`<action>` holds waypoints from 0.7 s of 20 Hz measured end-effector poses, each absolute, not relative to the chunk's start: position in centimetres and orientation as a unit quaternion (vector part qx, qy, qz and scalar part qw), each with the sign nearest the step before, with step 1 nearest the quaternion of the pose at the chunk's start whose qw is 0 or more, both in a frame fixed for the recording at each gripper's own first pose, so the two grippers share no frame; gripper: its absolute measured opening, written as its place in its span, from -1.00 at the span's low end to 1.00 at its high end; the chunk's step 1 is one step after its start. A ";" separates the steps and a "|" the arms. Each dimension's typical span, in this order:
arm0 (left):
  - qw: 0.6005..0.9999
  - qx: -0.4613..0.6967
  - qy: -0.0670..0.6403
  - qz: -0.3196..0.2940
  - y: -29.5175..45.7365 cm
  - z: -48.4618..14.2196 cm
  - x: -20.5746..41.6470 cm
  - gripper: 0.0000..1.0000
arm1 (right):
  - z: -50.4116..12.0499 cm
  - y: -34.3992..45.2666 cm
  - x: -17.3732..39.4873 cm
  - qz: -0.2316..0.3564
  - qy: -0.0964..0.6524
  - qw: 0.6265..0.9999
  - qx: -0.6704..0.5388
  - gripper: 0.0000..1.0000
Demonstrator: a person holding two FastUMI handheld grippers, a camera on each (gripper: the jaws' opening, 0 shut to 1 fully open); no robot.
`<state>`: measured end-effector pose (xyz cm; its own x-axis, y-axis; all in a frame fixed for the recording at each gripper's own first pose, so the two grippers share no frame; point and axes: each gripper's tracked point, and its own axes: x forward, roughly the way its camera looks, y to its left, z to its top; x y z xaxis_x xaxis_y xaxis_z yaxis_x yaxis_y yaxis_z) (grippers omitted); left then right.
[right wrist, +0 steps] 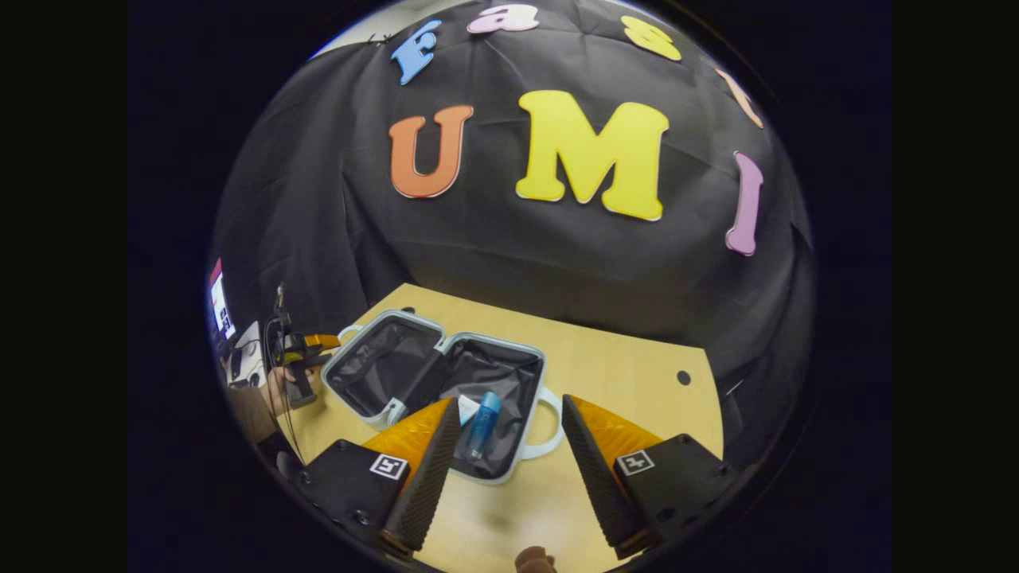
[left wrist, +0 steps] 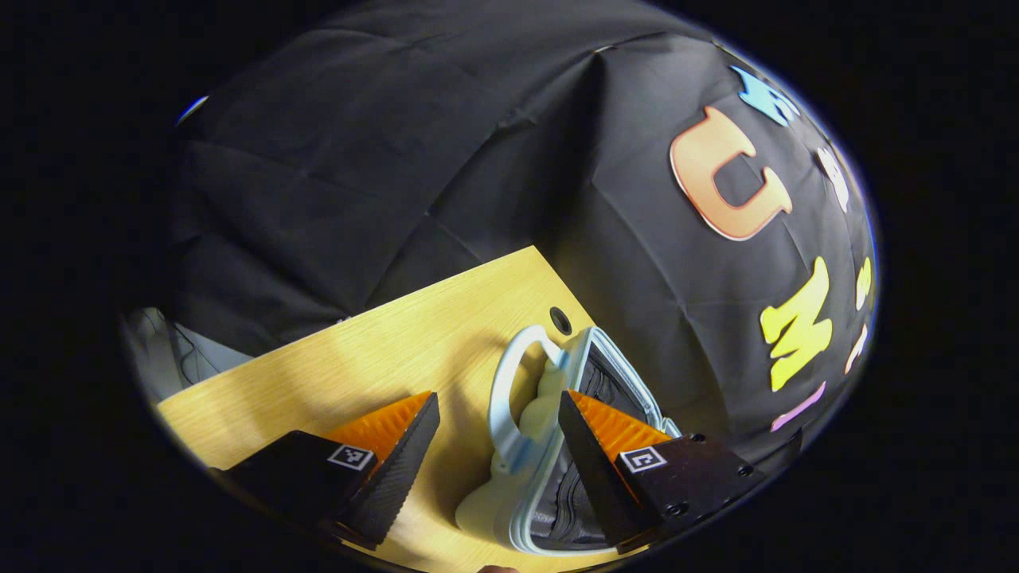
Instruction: First open the suitcase, pack the skin care products into it, and then close the suitcase.
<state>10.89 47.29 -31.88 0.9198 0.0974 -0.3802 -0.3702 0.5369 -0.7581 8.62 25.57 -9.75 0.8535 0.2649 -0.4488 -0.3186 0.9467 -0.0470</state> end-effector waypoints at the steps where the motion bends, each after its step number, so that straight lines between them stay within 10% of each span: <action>1: 0.855 -0.478 0.150 0.135 47.2 -32.5 11.2 0.92 | -9.3 25.0 8.0 0.149 0.222 0.962 -0.060 0.53; 6: 0.840 -0.508 0.148 0.122 46.9 -33.4 12.1 0.39 | -8.3 23.8 6.0 0.140 0.213 0.966 -0.049 0.53; 7: 0.837 -0.516 0.146 0.113 46.7 -33.3 12.5 -0.13 | -8.3 23.6 5.8 0.139 0.212 0.966 -0.052 0.53; 8: 0.831 -0.530 0.140 0.093 46.0 -32.6 12.7 -0.02 | -8.5 23.4 5.4 0.141 0.213 0.965 -0.054 0.53; 10: 0.826 -0.540 0.135 0.089 46.1 -32.3 12.6 -0.75 | -8.7 23.4 4.8 0.145 0.215 0.965 -0.049 0.53; 14: 0.836 -0.521 0.148 0.092 45.7 -31.7 12.4 -0.84 | -8.5 22.8 4.0 0.145 0.212 0.966 -0.028 0.53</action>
<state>12.36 45.72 -31.66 0.9393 0.0001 -0.3430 -0.3079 0.4409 -0.8431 3.95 22.77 -8.46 0.8677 0.2683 -0.4185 -0.2923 0.9563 0.0072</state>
